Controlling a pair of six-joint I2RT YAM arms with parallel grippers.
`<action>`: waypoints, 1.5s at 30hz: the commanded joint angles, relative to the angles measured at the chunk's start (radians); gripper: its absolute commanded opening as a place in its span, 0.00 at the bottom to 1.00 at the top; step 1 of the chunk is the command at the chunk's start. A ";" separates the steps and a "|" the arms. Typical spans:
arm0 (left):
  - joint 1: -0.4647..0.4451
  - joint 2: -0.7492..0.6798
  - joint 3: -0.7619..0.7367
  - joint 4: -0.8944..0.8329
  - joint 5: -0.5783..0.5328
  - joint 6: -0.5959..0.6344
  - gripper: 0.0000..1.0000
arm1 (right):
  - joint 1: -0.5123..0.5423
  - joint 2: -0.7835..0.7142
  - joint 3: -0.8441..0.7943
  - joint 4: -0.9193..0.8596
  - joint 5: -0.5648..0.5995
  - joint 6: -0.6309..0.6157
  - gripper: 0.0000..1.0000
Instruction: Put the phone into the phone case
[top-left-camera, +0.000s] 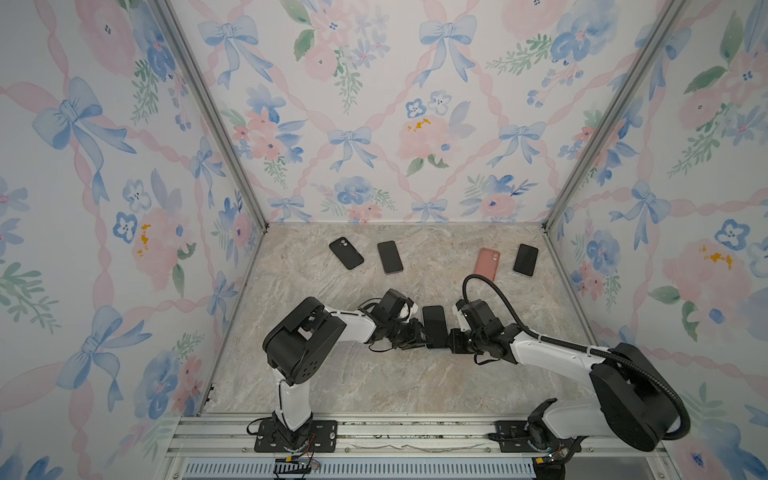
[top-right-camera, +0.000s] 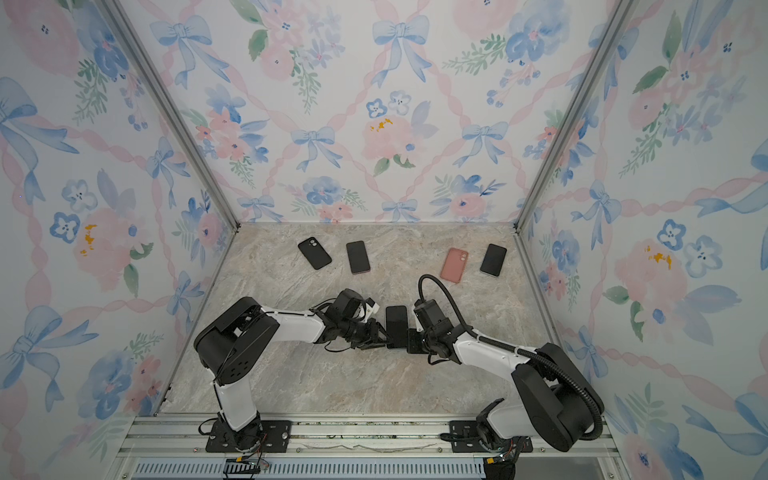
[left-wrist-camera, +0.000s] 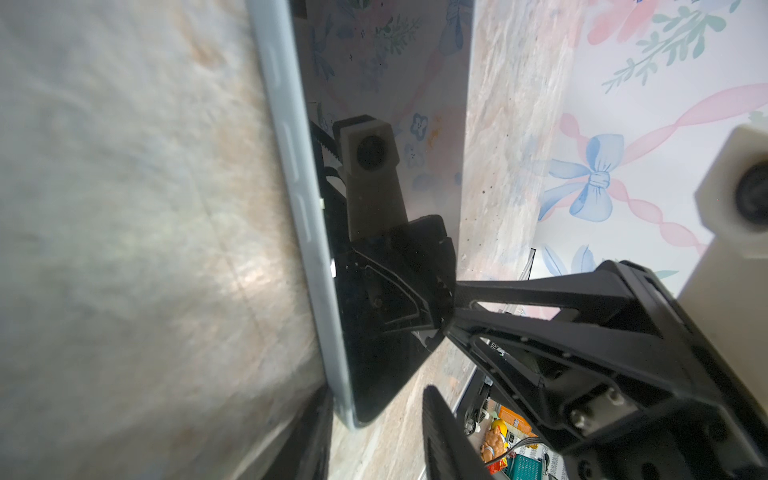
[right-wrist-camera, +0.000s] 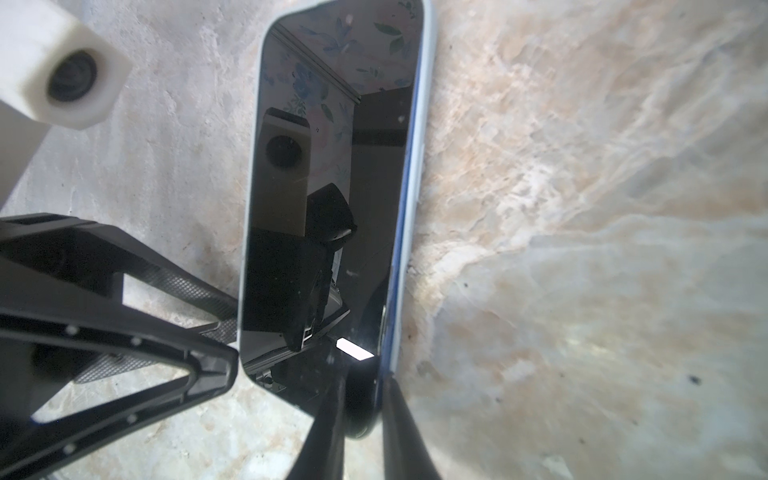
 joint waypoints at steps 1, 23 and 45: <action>0.012 0.018 -0.014 -0.025 -0.004 0.010 0.38 | 0.006 0.019 -0.060 -0.112 -0.072 -0.009 0.15; 0.017 0.030 -0.007 -0.045 -0.020 0.012 0.31 | 0.067 0.039 -0.093 -0.154 -0.016 0.043 0.11; 0.012 0.040 0.017 -0.085 -0.034 0.030 0.27 | -0.022 -0.006 -0.076 -0.159 -0.113 0.041 0.17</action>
